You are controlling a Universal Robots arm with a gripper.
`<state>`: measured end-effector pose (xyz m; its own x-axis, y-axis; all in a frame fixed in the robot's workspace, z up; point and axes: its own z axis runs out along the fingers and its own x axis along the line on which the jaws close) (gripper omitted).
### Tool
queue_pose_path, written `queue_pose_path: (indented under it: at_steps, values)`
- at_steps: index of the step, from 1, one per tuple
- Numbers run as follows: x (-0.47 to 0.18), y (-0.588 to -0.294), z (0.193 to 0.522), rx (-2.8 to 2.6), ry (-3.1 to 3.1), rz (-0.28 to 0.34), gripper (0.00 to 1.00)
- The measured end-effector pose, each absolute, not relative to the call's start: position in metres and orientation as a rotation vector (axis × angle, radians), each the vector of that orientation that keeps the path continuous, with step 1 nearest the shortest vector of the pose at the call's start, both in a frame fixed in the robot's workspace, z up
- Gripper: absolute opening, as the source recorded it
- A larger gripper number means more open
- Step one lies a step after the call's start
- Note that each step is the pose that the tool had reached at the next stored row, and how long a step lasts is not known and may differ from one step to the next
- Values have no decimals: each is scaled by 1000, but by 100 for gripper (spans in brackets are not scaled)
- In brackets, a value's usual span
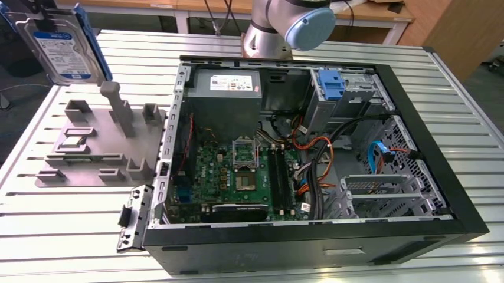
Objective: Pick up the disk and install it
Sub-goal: 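Pick up the disk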
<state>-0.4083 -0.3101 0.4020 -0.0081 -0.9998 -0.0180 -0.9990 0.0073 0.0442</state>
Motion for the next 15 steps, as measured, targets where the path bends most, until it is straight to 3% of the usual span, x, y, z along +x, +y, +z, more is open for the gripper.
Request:
queue_pose_path:
  at_steps: [15]
  values:
    - [-408, -310, 422, 2199, -2216, -69, 35]
